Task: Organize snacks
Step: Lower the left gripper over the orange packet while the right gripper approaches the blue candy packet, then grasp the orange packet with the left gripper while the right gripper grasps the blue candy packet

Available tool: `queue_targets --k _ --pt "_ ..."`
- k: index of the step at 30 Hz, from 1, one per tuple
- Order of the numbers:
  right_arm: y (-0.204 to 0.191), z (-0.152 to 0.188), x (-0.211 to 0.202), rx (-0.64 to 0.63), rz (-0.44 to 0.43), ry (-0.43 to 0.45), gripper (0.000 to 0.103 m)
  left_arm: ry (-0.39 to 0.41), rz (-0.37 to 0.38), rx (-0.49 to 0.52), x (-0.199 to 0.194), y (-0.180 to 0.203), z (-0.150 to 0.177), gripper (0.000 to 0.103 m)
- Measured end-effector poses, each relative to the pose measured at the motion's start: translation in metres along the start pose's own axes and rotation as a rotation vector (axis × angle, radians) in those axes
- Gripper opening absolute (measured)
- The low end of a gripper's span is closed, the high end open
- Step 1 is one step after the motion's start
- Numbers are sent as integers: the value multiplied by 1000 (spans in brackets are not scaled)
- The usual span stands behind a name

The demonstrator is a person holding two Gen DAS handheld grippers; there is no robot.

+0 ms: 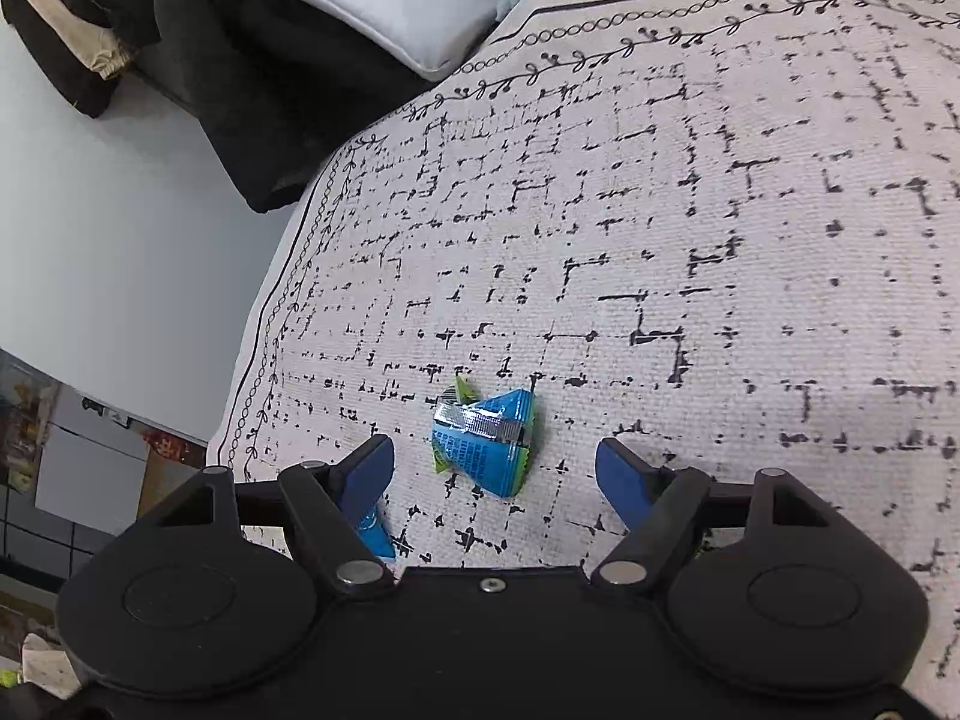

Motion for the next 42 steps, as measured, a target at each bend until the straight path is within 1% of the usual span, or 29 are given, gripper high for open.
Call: queue_targets --k 9,11,12,13,15,17,18,21,22,24,25,26,27,31,35,36,38,40,42 --pt "-8 -5 23 -38 19 37 73 18 20 -9 -20 -7 -10 28" --pt "-14 -3 25 -96 45 40 63 28 24 -7 -26 -9 -13 28" --pt "-17 -1 27 -134 69 37 47 34 26 -6 -29 -10 -14 28" --pt "-19 0 28 -153 62 24 40 39 27 -6 -33 -12 -15 28" --pt "-20 1 27 -144 48 3 38 50 25 -7 -38 -15 -17 28" --pt "-24 3 22 -177 60 -6 37 58 20 -14 -44 -18 -18 28" --pt "-26 4 20 -185 59 -8 33 62 19 -19 -46 -18 -19 28" --pt "-31 7 11 -187 34 -7 30 78 22 -23 -55 -20 -21 28" --pt "-34 8 7 -194 27 -2 27 85 24 -22 -59 -20 -22 28" --pt "-39 10 0 -204 10 5 26 100 25 -20 -66 -20 -23 26" --pt "-41 9 -3 -210 1 8 26 102 28 -21 -68 -21 -24 11" --pt "-44 9 -7 -220 -9 11 26 98 35 -25 -71 -21 -25 6" --pt "-47 11 -12 -232 -18 13 25 102 38 -28 -74 -22 -26 5" --pt "-54 16 -28 -258 -46 21 24 125 40 -22 -87 -22 -25 3" --pt "-54 17 -50 -250 -71 37 23 138 39 -25 -96 -24 -24 4" --pt "-54 16 -58 -247 -79 45 23 135 38 -28 -96 -25 -23 4" --pt "-53 16 -70 -246 -94 58 23 119 22 -40 -92 -28 -20 7" --pt "-52 16 -81 -243 -105 65 23 94 21 -55 -86 -29 -14 8" --pt "-51 15 -87 -244 -114 70 23 65 18 -71 -78 -30 -8 10"
Point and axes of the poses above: each gripper's, at about its wrist camera, not at the fingertips, and x roughly the way its jaws point, y to its right, z to its underside, the point moved 1 cm from there along x, roughly the way its jaws point, and after that the axes turned 4 degrees about y, right-handed, at the moved point
